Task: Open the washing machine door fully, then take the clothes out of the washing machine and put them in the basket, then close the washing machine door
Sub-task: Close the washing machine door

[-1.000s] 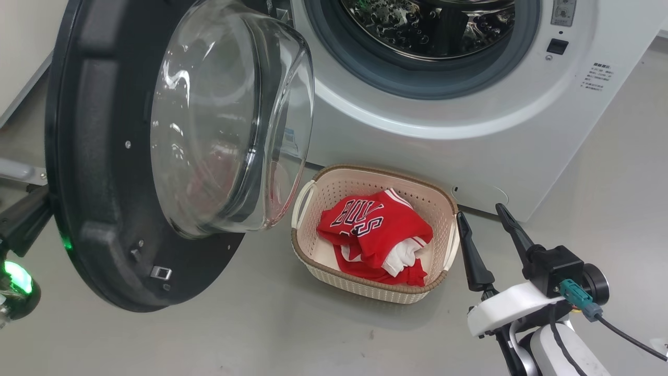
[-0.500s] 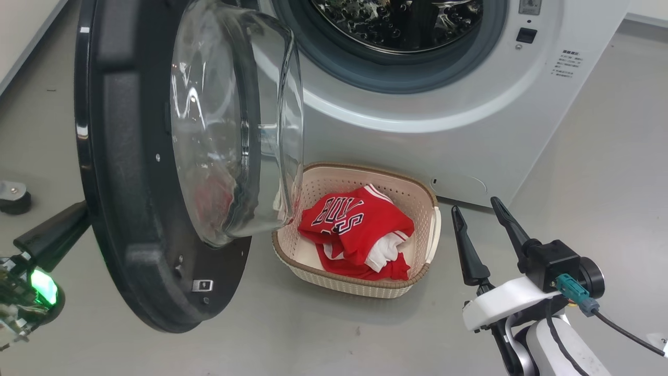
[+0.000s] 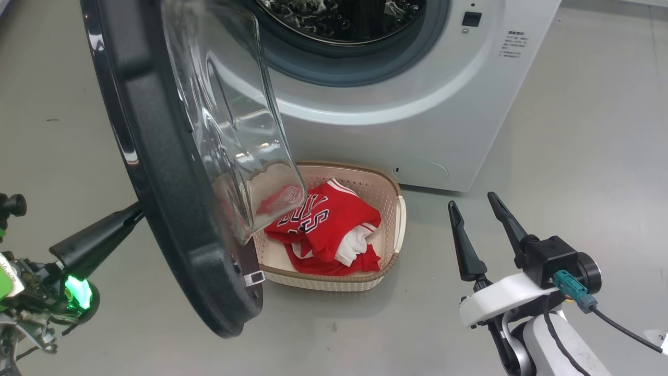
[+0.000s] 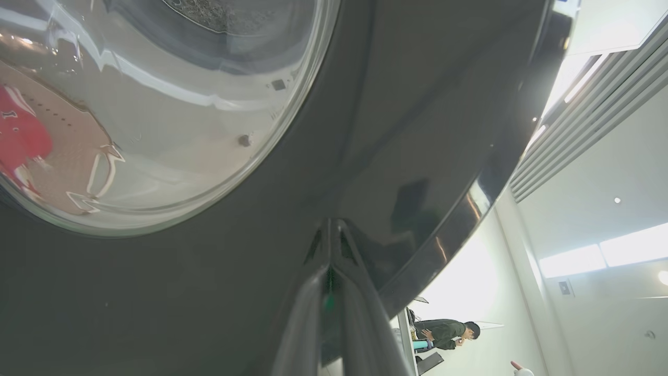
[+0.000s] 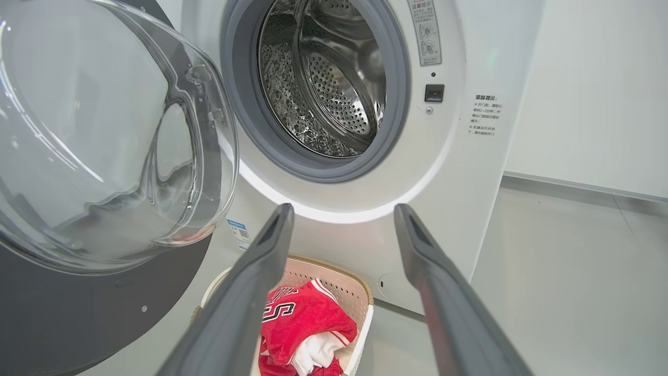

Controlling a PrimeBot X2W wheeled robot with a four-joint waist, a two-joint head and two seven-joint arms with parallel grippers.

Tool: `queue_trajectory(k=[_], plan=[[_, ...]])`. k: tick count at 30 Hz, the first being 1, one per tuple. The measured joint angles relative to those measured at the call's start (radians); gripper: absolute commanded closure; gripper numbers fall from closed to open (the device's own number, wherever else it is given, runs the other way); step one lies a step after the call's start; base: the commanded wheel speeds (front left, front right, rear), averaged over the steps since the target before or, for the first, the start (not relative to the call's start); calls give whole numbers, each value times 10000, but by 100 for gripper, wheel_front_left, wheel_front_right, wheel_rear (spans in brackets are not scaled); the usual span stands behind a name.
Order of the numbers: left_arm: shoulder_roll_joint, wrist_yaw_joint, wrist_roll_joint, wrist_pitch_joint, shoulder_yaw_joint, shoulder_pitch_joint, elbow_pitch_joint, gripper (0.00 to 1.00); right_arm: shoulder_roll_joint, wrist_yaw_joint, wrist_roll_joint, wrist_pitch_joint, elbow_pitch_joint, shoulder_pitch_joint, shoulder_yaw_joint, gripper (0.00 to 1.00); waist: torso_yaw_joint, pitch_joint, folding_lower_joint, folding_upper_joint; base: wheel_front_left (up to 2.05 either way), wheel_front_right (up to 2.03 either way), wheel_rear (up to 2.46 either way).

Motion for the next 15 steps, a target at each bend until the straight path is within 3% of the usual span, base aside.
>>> queue_trajectory(k=[15], plan=[[-130, 27, -171, 96, -234, 50, -920, 100, 81, 0, 33, -88, -46, -370, 44, 0, -1175, 487, 0, 0, 0, 0, 0]])
